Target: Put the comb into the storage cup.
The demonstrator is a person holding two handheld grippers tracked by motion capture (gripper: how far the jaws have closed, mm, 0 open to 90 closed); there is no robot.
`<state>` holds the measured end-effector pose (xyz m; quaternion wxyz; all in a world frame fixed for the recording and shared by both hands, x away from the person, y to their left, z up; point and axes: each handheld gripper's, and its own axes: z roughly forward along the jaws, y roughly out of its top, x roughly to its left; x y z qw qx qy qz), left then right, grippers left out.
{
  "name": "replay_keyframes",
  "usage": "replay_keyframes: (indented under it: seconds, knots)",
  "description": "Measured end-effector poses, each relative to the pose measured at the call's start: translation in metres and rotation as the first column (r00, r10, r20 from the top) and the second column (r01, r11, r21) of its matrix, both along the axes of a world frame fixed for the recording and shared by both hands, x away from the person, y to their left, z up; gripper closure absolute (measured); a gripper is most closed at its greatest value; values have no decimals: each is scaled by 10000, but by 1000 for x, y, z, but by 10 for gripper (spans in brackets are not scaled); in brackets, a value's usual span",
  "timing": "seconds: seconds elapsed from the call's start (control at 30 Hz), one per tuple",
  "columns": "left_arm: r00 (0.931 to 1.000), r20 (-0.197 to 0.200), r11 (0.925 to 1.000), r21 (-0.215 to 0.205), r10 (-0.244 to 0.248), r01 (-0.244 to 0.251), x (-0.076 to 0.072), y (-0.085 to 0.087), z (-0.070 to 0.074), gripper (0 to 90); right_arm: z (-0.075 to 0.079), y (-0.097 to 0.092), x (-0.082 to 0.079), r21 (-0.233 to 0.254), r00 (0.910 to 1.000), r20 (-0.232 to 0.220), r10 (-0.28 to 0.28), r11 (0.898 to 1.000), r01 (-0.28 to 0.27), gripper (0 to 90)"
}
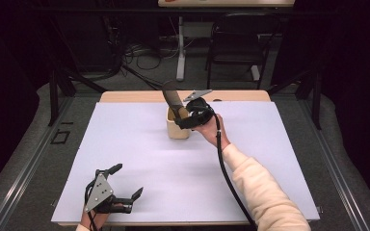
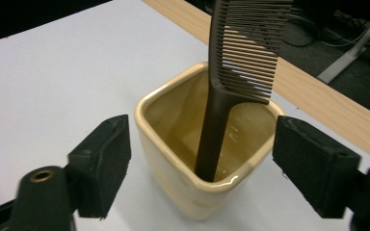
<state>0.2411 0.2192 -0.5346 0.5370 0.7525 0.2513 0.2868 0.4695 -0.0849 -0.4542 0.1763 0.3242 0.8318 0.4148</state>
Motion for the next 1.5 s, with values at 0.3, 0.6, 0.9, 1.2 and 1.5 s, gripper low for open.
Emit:
replay_keyframes:
  seconds: [0.3,0.6,0.9,1.2,1.5]
  knots:
    - [10000,2,10000,69,16,-16,0,-1,0,9,7,-7,-7,155,9980,-223,584,9982,-580,94]
    - [9999,-66,9999,95,92,-91,-1,-1,-1,9,7,-19,-12,343,9957,-417,826,9961,-812,22]
    - [9999,-57,9999,139,100,-99,-2,-1,-1,9,7,-32,-18,328,9947,-501,903,9955,-887,0]
    - [9999,-49,9999,135,99,-98,-2,-1,-1,9,8,-47,-26,269,9949,-507,874,9959,-861,0]
    - [9999,-101,9999,111,122,-120,-2,0,-1,9,5,-62,-37,237,9944,-515,919,9956,-908,0]
